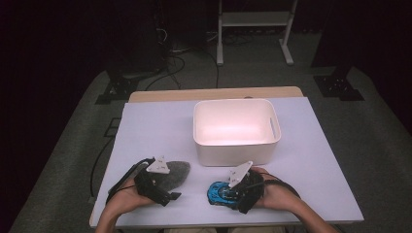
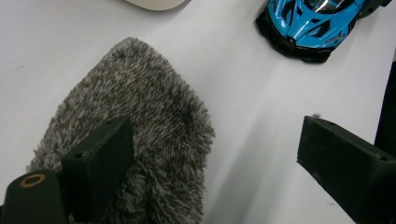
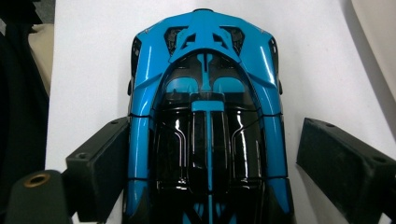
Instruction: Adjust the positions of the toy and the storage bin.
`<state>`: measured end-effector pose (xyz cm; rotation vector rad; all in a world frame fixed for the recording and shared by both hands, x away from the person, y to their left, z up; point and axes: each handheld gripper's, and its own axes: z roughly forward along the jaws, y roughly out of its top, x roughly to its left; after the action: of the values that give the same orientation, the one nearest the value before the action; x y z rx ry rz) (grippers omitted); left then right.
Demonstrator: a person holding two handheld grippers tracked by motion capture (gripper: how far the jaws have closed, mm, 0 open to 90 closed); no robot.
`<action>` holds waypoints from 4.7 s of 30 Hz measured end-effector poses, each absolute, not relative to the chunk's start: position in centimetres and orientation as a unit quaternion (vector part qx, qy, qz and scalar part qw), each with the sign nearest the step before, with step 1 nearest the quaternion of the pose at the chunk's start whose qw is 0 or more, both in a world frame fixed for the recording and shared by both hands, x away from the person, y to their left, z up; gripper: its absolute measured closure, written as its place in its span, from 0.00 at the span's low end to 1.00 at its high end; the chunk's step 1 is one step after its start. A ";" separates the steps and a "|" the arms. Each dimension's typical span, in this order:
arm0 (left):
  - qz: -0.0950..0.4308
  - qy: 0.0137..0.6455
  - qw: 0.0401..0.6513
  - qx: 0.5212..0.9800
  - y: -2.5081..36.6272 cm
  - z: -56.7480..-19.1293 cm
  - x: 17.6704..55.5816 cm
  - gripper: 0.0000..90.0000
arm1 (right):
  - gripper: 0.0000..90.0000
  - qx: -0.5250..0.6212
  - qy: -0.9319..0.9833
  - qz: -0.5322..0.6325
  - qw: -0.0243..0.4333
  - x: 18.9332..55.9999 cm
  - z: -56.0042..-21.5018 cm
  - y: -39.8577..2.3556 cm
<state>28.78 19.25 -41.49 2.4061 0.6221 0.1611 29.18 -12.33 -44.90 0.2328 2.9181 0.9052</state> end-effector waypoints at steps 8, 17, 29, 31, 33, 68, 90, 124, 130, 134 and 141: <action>0.060 0.238 0.321 0.915 19.3 -41.6 28.8 0.11 | 0.14 0.078 0.951 0.298 0.029 29.4 -45.0 -12.4; 0.059 0.237 0.321 0.915 19.4 -41.6 28.8 0.11 | 0.23 0.062 0.951 0.303 0.025 29.2 -44.8 -12.5; 0.057 0.236 0.319 0.916 19.4 -41.7 28.9 0.11 | 0.28 0.052 0.951 0.304 0.022 29.1 -44.7 -12.6; 0.057 0.235 0.319 0.916 19.4 -41.7 28.9 0.11 | 0.27 0.054 0.952 0.302 0.021 29.1 -44.7 -12.5; 0.057 0.235 0.319 0.916 19.4 -41.7 28.9 0.11 | 0.27 0.056 0.952 0.300 0.021 29.1 -44.7 -12.5; 0.055 0.239 0.322 0.914 19.6 -41.8 28.9 0.11 | 0.28 0.057 0.949 0.311 0.010 29.1 -44.6 -12.8; 0.061 0.236 0.321 0.915 19.6 -42.0 29.0 0.11 | 0.30 0.055 0.945 0.321 0.002 29.5 -42.1 -13.7; 0.056 0.238 0.323 0.914 19.7 -42.0 29.0 0.11 | 0.27 0.042 0.968 0.244 0.027 29.1 -43.8 -10.8; 0.057 0.238 0.322 0.915 19.7 -42.0 29.0 0.11 | 0.27 0.052 0.965 0.255 0.018 29.3 -44.1 -11.1; 0.056 0.237 0.322 0.915 19.6 -42.0 28.9 0.11 | 0.28 0.048 0.965 0.257 0.020 29.3 -44.1 -11.1; 0.056 0.237 0.323 0.915 19.7 -42.0 29.0 0.11 | 0.28 0.041 0.964 0.261 0.024 29.1 -44.0 -11.2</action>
<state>28.96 19.75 -41.97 2.4009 0.6226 0.1465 29.10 -11.20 -44.01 0.1275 2.9828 0.8079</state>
